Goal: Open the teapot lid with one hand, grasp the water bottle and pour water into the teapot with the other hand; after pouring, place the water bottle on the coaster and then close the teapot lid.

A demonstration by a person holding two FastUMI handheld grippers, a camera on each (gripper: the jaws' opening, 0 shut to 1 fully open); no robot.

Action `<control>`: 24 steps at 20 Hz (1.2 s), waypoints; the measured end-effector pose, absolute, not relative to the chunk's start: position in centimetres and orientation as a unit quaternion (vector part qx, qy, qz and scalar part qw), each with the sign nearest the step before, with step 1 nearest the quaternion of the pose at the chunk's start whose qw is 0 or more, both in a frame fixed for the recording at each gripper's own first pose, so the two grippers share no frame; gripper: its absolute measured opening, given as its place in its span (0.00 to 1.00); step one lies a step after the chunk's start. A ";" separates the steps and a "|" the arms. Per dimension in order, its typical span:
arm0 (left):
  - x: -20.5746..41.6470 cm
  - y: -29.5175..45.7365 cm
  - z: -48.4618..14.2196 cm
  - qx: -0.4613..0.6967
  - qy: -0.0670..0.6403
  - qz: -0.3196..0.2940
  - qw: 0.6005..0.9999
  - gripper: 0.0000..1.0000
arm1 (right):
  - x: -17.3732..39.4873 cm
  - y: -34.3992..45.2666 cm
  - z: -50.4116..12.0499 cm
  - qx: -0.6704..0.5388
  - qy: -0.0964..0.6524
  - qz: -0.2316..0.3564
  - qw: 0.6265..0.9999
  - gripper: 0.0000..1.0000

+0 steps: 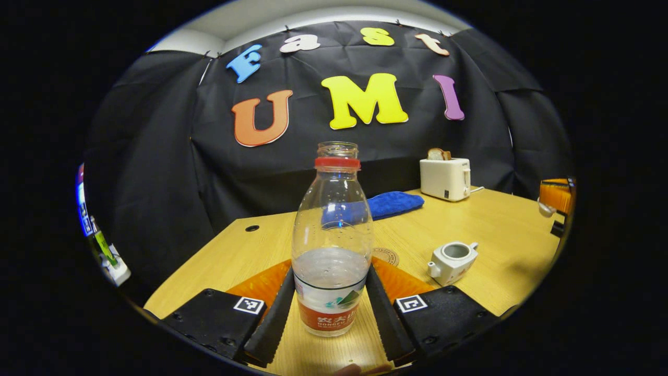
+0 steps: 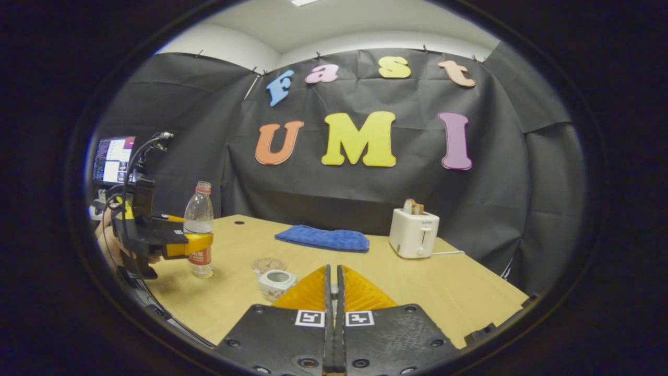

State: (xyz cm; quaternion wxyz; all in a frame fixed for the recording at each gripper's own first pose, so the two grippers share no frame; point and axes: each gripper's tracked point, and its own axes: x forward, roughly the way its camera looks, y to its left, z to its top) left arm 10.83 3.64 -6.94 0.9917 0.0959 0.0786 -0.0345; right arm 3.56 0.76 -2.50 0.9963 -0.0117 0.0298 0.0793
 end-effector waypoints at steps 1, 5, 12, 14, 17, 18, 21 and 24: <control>10.8 3.4 -6.8 0.118 0.080 -0.030 0.989 0.76 | 3.3 0.0 -2.3 -0.006 0.028 0.074 0.997 0.00; 10.6 2.3 -7.5 0.185 0.106 -0.024 0.977 0.76 | 3.0 -2.6 -2.3 0.007 0.030 0.061 0.998 0.00; 11.1 0.8 -8.8 0.341 0.137 -0.018 0.930 0.75 | 4.3 -6.8 -3.9 0.022 0.046 0.024 0.998 0.00; 11.8 0.6 -9.1 0.388 0.140 -0.011 0.911 0.75 | 4.5 -7.2 -4.2 0.028 0.050 0.022 0.998 0.00; 11.9 0.7 -9.3 0.439 0.148 0.000 0.886 0.75 | 4.7 -8.1 -4.6 0.029 0.052 0.016 0.998 0.00; 11.9 0.7 -9.4 0.452 0.152 0.000 0.879 0.75 | 4.8 -8.2 -4.7 0.029 0.053 0.014 0.998 0.00; 12.0 1.1 -10.1 0.496 0.164 0.004 0.853 0.75 | 4.9 -8.4 -5.0 0.030 0.056 0.014 0.998 0.00; 12.0 1.1 -10.6 0.549 0.165 0.005 0.820 0.75 | 4.9 -8.7 -5.2 0.028 0.056 0.011 0.998 0.00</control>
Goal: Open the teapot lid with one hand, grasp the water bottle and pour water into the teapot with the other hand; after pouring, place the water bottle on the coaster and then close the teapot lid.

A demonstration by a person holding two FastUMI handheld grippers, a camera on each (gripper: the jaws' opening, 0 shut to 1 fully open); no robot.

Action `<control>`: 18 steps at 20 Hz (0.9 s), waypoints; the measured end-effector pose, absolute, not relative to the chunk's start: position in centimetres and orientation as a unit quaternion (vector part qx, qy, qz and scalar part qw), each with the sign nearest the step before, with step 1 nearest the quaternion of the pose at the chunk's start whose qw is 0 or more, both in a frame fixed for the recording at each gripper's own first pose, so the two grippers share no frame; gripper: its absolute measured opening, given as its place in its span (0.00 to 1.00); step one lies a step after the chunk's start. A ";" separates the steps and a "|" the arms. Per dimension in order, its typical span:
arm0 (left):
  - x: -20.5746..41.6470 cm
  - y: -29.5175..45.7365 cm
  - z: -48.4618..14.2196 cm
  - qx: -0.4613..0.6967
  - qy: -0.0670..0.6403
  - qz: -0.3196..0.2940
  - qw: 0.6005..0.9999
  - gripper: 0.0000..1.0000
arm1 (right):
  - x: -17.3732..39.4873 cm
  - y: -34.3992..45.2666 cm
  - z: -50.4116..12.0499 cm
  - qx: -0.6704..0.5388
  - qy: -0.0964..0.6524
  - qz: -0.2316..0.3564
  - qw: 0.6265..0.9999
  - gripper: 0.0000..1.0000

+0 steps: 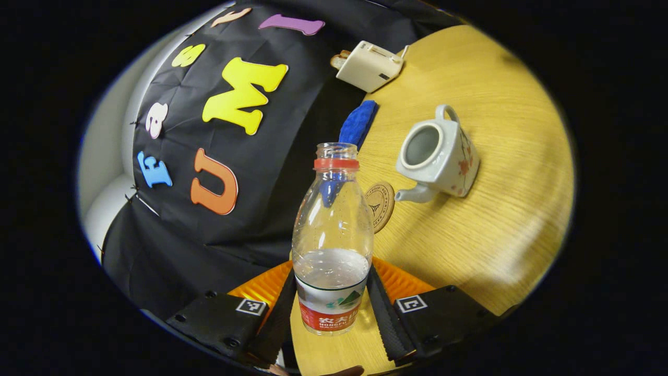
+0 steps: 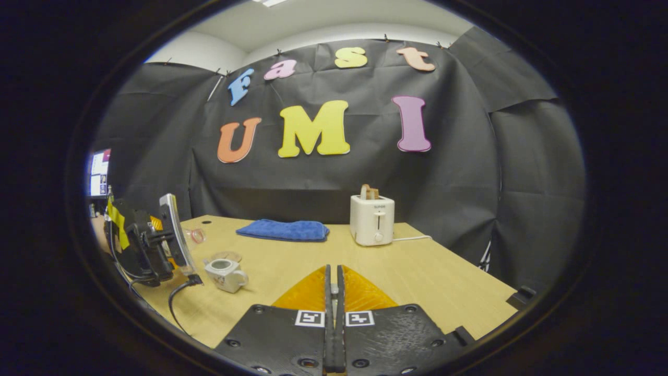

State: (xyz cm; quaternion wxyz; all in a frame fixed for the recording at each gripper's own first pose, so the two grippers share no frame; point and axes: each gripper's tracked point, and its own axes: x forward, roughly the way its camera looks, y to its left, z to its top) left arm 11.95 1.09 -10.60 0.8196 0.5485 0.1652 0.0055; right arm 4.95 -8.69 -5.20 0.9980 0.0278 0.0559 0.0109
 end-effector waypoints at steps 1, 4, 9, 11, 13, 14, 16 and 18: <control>11.9 1.0 -10.7 0.564 0.166 0.005 0.809 0.75 | 5.0 -8.7 -5.3 0.027 0.056 0.011 0.998 0.00; 11.8 1.3 -11.1 0.593 0.178 0.002 0.785 0.75 | 5.0 -8.7 -5.4 0.024 0.055 0.011 0.998 0.00; 11.1 1.0 -9.7 0.657 0.168 0.004 0.735 0.75 | 5.1 -8.5 -5.5 0.024 0.056 0.009 0.998 0.00; 11.3 1.0 -8.8 0.671 0.166 0.006 0.722 0.75 | 5.1 -8.4 -5.7 0.021 0.058 0.010 0.998 0.00; 11.4 0.8 -8.6 0.687 0.166 0.003 0.708 0.75 | 5.2 -8.4 -5.7 0.020 0.058 0.011 0.998 0.00; 11.4 0.3 -8.7 0.697 0.165 0.000 0.698 0.75 | 5.2 -8.4 -5.7 0.021 0.058 0.010 0.998 0.00; 11.3 0.0 -8.6 0.714 0.166 -0.006 0.681 0.75 | 5.1 -8.5 -5.7 0.024 0.060 0.009 0.998 0.00; 11.6 0.1 -8.3 0.725 0.169 -0.010 0.667 0.75 | 5.1 -8.5 -5.7 0.026 0.060 0.009 0.998 0.00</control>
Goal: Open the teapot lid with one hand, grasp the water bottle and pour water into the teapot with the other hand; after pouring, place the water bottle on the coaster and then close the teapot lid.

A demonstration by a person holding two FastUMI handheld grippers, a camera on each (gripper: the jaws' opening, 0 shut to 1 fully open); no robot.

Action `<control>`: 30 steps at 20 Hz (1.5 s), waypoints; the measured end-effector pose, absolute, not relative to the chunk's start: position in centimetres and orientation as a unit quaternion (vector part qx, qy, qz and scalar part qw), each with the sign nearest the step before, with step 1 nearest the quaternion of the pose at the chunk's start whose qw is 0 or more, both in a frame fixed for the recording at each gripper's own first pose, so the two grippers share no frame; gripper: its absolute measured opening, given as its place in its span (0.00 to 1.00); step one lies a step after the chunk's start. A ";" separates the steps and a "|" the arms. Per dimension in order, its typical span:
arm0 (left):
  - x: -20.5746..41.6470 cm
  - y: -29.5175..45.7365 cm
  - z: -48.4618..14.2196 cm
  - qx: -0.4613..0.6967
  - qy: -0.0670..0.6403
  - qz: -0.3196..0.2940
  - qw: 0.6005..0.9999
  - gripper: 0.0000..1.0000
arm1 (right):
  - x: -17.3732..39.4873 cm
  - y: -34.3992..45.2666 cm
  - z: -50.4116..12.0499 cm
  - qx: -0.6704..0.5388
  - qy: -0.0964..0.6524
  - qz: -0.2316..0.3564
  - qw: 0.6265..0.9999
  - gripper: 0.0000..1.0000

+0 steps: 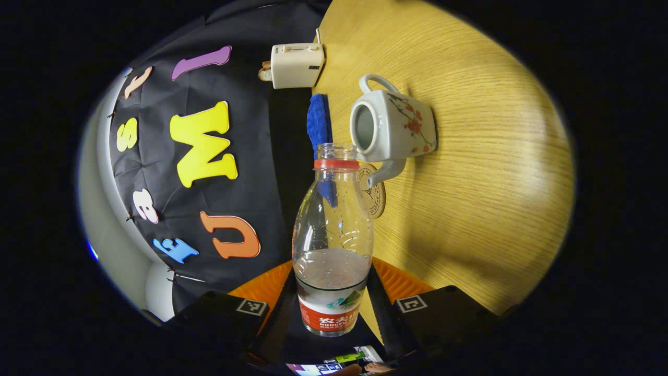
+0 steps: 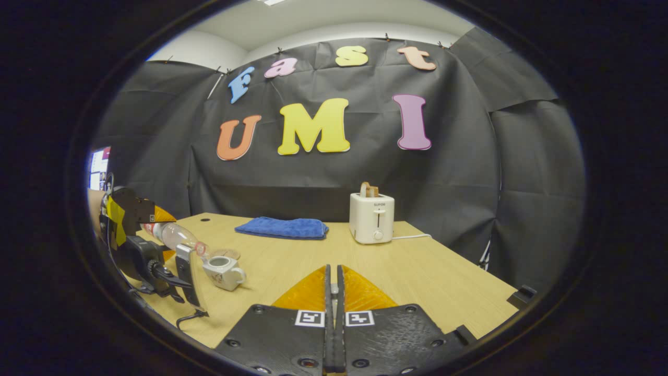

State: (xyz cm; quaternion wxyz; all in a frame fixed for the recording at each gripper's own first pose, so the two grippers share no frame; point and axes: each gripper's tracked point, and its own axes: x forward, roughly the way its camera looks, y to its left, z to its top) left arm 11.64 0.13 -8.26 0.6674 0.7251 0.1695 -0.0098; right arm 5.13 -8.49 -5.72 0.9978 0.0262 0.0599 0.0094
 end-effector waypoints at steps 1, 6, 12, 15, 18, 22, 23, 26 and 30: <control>11.8 -0.1 -8.1 0.732 0.166 -0.010 0.661 0.75 | 5.1 -8.5 -5.7 0.026 0.060 0.010 0.998 0.00; 12.2 -1.1 -7.7 0.764 0.162 -0.018 0.624 0.75 | 5.3 -8.6 -6.1 0.027 0.063 0.010 0.998 0.00; 12.5 -1.8 -7.3 0.796 0.171 -0.020 0.581 0.75 | 5.2 -8.3 -6.0 0.025 0.061 0.014 0.998 0.00; 12.4 -2.1 -7.1 0.811 0.171 -0.022 0.560 0.75 | 5.1 -8.4 -5.9 0.025 0.060 0.013 0.998 0.00; 12.3 -2.2 -6.7 0.822 0.172 -0.024 0.542 0.75 | 5.0 -8.1 -5.7 0.025 0.057 0.016 0.998 0.00; 12.4 -2.2 -6.5 0.831 0.175 -0.023 0.528 0.75 | 4.9 -8.4 -5.5 0.023 0.054 0.014 0.998 0.00; 12.5 -2.2 -6.4 0.832 0.175 -0.022 0.526 0.75 | 4.9 -8.5 -5.6 0.023 0.054 0.013 0.998 0.00; 12.4 -2.1 -6.2 0.836 0.177 -0.018 0.519 0.75 | 5.0 -8.6 -5.7 0.024 0.055 0.011 0.998 0.00; 12.5 -2.0 -5.9 0.843 0.174 -0.013 0.509 0.75 | 5.0 -8.6 -5.7 0.025 0.056 0.013 0.998 0.00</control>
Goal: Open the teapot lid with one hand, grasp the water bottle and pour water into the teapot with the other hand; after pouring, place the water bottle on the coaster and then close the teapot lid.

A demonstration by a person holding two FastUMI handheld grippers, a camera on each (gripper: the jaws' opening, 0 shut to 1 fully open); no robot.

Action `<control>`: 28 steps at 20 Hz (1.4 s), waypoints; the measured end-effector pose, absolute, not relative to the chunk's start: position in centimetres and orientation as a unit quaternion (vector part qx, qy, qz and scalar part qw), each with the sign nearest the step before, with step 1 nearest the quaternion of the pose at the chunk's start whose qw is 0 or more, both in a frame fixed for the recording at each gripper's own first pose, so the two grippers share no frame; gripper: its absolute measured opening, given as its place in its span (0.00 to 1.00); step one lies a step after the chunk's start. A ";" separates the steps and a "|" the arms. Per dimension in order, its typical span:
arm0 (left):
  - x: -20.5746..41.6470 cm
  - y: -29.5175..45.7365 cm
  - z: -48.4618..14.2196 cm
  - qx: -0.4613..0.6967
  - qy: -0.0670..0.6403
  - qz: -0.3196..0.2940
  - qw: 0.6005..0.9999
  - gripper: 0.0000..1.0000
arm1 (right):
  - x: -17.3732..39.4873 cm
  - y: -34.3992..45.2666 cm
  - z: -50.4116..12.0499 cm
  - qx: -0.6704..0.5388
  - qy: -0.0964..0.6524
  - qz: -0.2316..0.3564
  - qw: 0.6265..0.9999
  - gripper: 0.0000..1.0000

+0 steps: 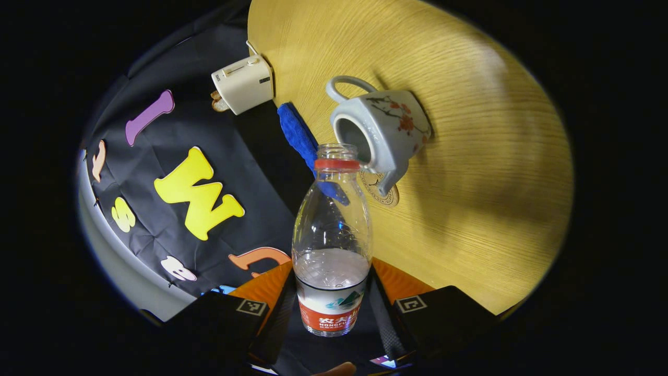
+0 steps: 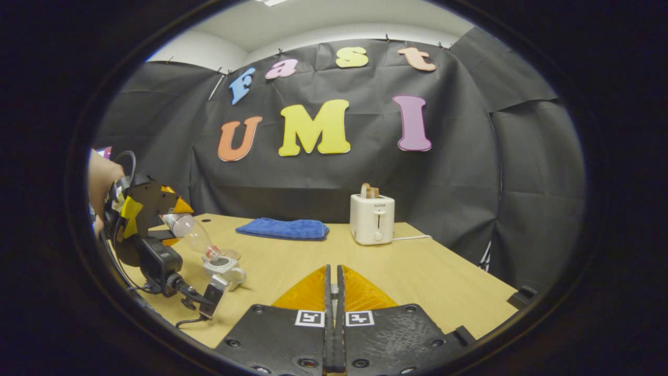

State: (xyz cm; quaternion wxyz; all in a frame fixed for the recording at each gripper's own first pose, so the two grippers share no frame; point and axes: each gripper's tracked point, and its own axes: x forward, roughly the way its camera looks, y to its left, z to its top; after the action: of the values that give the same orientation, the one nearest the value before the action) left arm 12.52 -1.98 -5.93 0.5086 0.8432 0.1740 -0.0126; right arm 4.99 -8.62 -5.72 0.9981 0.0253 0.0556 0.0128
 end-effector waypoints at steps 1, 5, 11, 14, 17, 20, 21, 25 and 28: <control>12.6 -2.0 -5.9 0.843 0.175 -0.013 0.509 0.75 | 5.0 -8.5 -5.7 0.025 0.056 0.014 0.998 0.00; 12.6 -1.9 -5.8 0.844 0.177 -0.011 0.507 0.75 | 5.1 -8.6 -5.8 0.025 0.056 0.013 0.998 0.00; 13.3 -1.5 -5.8 0.843 0.182 -0.013 0.506 0.75 | 5.0 -8.6 -5.8 0.024 0.056 0.013 0.998 0.00; 13.1 -1.1 -6.0 0.839 0.180 -0.015 0.513 0.74 | 5.1 -8.5 -5.8 0.023 0.056 0.014 0.998 0.00; 13.3 -1.4 -5.6 0.834 0.164 -0.013 0.527 0.75 | 5.2 -8.5 -6.1 0.023 0.059 0.013 0.998 0.00; 13.8 -1.6 -4.8 0.818 0.145 -0.006 0.556 0.70 | 5.3 -8.4 -6.4 0.018 0.061 0.011 0.998 0.00; 14.0 -1.7 -4.6 0.809 0.138 -0.005 0.572 0.74 | 5.3 -8.3 -6.6 0.016 0.062 0.011 0.998 0.00; 14.3 -1.6 -4.4 0.734 0.126 -0.011 0.667 0.75 | 5.4 -8.1 -6.9 0.013 0.065 0.010 0.998 0.00; 15.1 -2.2 -3.6 0.666 0.105 -0.011 0.738 0.74 | 5.5 -8.1 -7.1 0.010 0.067 0.008 0.998 0.00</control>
State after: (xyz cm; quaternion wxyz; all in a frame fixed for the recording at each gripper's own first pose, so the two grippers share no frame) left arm 15.06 -2.21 -3.61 0.7384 0.6660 0.1051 -0.0114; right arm 5.55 -8.10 -7.12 0.9976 0.0097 0.0673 0.0080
